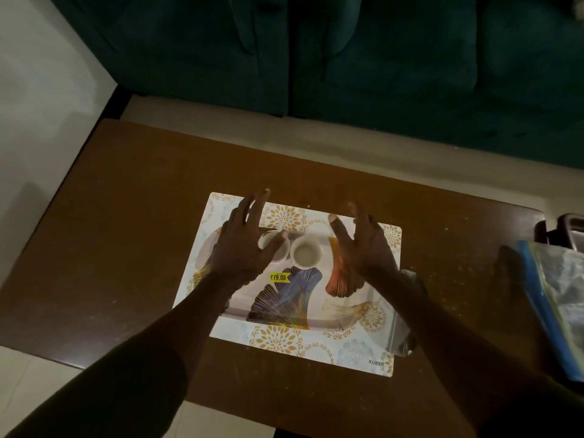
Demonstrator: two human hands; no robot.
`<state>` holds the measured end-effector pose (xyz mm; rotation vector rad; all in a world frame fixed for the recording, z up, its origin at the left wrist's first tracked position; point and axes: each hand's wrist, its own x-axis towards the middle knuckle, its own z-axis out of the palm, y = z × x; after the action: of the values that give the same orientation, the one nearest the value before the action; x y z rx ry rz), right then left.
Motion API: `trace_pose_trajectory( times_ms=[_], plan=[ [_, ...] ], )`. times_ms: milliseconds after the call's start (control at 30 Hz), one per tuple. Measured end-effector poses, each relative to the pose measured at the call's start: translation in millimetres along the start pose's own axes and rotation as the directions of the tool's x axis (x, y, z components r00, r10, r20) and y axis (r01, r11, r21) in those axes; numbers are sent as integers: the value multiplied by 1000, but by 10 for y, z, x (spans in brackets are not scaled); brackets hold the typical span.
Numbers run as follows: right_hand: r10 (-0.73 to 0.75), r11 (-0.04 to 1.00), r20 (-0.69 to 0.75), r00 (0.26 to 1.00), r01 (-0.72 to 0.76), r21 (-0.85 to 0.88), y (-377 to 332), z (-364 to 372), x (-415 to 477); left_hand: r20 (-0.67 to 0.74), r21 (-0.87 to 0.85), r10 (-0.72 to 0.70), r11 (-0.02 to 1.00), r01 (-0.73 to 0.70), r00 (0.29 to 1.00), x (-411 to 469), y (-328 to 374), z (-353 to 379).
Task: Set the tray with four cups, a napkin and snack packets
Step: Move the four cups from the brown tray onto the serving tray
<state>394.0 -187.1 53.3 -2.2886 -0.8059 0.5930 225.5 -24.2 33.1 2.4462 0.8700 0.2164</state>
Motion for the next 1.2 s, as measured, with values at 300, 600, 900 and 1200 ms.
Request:
trace_pose_trajectory(
  times_ms=[300,600,900,1200],
  plan=[
    [11,995,-156,988,-26,-94,476,-679,86,-64,-39,73,996,-76,995,328,856,302],
    [108,988,-221,969,-130,-86,1376,-1537,-136,14,-33,203,979,-203,979,507,1900,928],
    [157,981,-346,925,-186,-51,2443,-2650,-556,116,-115,306,949,-293,945,606,3376,1753],
    [256,952,-444,859,-305,-40,3486,-3578,-886,215,-120,384,923,-366,898,709,4622,2591]
  ],
)
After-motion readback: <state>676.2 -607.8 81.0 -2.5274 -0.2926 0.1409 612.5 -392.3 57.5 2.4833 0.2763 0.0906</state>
